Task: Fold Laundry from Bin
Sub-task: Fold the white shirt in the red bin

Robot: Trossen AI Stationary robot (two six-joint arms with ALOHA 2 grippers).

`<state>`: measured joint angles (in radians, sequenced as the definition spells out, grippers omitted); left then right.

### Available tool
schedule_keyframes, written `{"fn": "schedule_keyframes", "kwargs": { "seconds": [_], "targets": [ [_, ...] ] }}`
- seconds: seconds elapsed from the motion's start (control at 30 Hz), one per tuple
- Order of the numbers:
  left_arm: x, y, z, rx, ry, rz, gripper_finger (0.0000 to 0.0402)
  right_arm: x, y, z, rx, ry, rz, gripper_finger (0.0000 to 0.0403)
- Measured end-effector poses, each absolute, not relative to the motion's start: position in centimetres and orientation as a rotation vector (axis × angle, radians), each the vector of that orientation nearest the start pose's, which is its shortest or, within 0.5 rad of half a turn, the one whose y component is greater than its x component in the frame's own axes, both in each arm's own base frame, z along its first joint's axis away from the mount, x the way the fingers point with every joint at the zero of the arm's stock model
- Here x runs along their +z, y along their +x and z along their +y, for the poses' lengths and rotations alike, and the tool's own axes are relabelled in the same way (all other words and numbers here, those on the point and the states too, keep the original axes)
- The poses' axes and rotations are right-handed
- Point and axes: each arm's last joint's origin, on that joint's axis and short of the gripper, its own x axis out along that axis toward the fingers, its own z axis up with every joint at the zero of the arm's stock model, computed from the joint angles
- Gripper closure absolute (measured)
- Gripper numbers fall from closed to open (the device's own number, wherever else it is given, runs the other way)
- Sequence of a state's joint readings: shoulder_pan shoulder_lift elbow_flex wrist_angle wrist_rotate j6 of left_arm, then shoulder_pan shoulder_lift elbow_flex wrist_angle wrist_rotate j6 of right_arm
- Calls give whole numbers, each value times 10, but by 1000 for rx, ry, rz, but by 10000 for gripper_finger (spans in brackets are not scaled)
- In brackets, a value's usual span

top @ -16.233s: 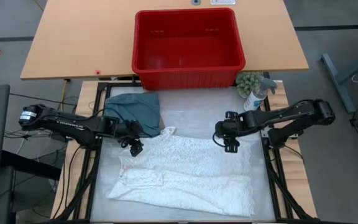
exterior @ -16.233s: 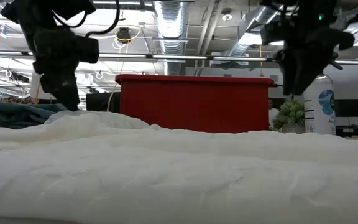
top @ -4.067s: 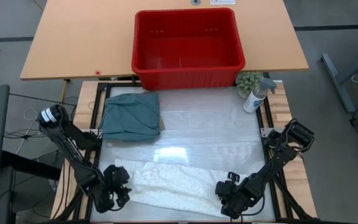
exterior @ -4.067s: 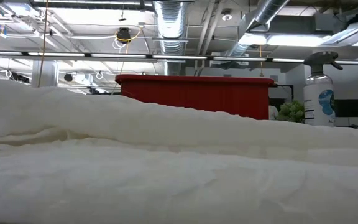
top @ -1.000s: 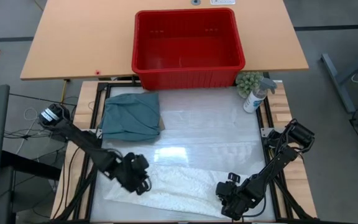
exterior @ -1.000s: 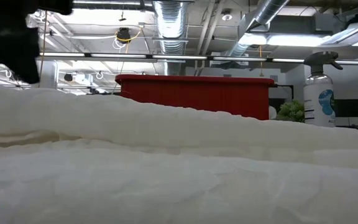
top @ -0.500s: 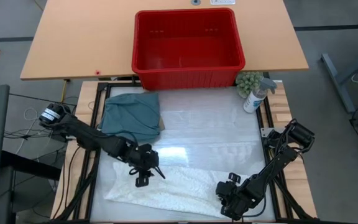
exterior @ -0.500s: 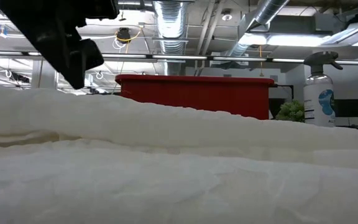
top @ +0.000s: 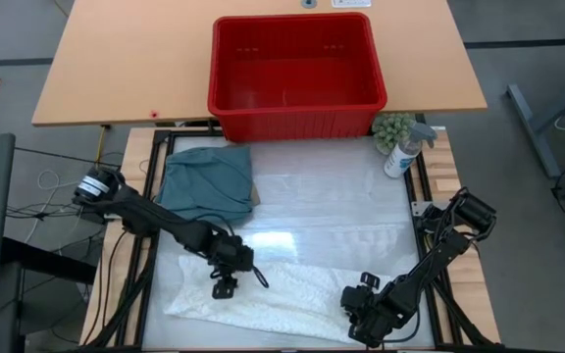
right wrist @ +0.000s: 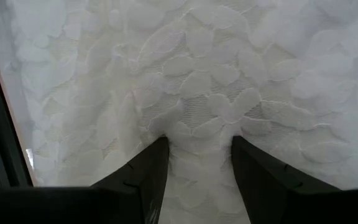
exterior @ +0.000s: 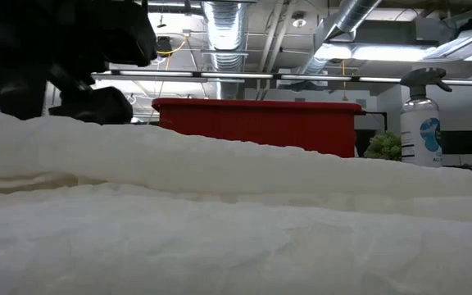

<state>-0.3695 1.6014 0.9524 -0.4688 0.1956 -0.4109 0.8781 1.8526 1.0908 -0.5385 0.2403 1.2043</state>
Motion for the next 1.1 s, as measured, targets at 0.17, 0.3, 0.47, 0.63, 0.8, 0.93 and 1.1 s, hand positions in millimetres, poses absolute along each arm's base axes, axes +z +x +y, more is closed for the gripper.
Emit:
{"fn": "schedule_keyframes", "kwargs": {
  "seconds": [0.17, 0.3, 0.47, 0.63, 0.8, 0.93, 1.1],
  "targets": [
    [180, 282, -114, -276, -272, 1196, 187, 139, 221, 255, -182, 349, 1208, 200],
    [183, 283, -109, -225, -306, 1185, 226, 139, 221, 255, -183, 349, 1208, 200],
    [183, 284, -108, -222, -294, 1176, 301, 139, 221, 255, -183, 349, 1208, 200],
    [187, 287, -108, -245, -306, 1154, 385, 139, 221, 255, -183, 349, 1208, 200],
    [211, 302, -109, -252, -326, 1071, 396, 139, 221, 255, -183, 349, 1208, 200],
    [228, 311, -111, -266, -298, 996, 400, 139, 221, 255, -183, 349, 1208, 200],
    [226, 308, -111, -211, -300, 1030, 400, 139, 221, 255, -185, 353, 1207, 200]
  ]
}}
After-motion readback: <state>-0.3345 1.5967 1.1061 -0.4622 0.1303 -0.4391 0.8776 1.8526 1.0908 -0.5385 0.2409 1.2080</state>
